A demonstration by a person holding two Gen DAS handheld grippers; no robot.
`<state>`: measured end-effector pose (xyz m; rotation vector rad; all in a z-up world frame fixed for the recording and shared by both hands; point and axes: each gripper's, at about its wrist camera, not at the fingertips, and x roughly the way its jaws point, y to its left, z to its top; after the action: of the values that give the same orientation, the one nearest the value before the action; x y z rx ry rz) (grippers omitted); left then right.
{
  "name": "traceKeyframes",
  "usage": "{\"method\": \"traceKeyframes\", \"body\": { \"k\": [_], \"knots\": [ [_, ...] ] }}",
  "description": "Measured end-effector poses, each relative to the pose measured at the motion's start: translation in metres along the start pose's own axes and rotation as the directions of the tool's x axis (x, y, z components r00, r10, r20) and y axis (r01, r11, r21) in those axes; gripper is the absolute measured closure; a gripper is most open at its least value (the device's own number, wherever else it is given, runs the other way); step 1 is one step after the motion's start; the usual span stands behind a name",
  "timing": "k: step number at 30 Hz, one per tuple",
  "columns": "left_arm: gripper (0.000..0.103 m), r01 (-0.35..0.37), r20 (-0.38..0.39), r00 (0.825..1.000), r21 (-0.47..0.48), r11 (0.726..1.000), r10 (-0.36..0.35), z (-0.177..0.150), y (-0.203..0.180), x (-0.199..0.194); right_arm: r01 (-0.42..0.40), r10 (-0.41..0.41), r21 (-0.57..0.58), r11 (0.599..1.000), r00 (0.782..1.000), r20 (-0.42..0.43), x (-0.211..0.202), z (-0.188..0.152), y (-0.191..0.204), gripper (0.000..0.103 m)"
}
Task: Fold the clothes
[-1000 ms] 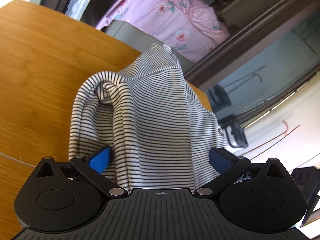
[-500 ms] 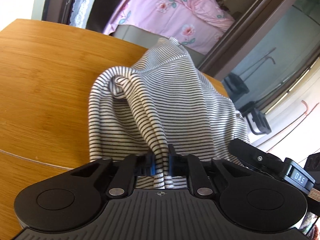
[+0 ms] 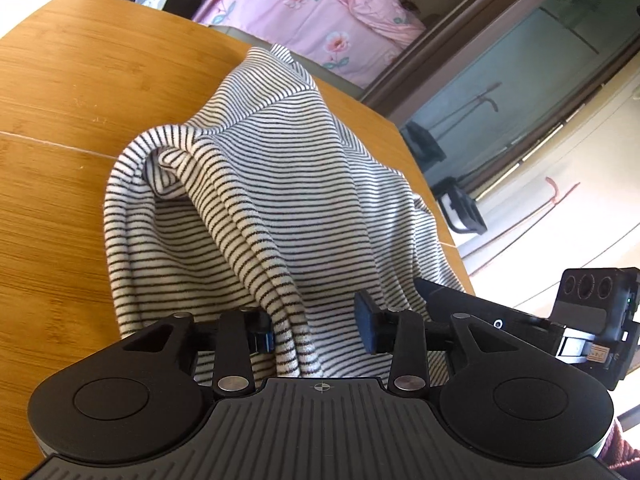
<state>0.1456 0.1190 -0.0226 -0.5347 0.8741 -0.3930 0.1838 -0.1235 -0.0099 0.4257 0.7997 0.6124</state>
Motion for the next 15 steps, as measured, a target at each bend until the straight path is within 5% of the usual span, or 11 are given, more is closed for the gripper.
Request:
{"method": "traceKeyframes", "body": {
  "k": [2, 3, 6, 9, 12, 15],
  "knots": [
    [0.092, -0.014, 0.039, 0.999, 0.003, 1.000, 0.014, 0.003, -0.005, -0.003, 0.047, -0.049, 0.032, 0.998, 0.996, 0.069, -0.007, 0.009, -0.001, 0.000],
    [0.095, -0.020, 0.071, 0.997, 0.006, 1.000, 0.019, 0.007, -0.007, -0.007, 0.100, -0.101, 0.008, 0.995, 0.991, 0.085, -0.008, 0.012, 0.001, 0.000],
    [0.096, -0.043, 0.185, 0.982, 0.002, 0.999, 0.042, 0.024, -0.007, -0.030, 0.284, -0.282, -0.089, 0.955, 0.959, 0.042, 0.006, 0.013, 0.004, 0.001],
    [0.096, -0.080, 0.337, 0.938, -0.030, 0.996, 0.085, 0.057, 0.005, -0.072, 0.380, -0.386, -0.268, 0.886, 0.922, 0.031, 0.022, 0.000, 0.019, 0.001],
    [0.095, -0.144, 0.405, 0.893, -0.151, 0.978, 0.194, 0.088, 0.052, -0.099, 0.423, -0.436, -0.324, 0.846, 0.899, 0.037, 0.029, -0.002, 0.028, 0.003],
    [0.095, -0.168, 0.287, 0.926, -0.266, 0.949, 0.244, 0.101, 0.103, -0.090, 0.485, -0.485, -0.364, 0.795, 0.869, 0.099, 0.033, 0.006, 0.044, 0.009]
  ]
}}
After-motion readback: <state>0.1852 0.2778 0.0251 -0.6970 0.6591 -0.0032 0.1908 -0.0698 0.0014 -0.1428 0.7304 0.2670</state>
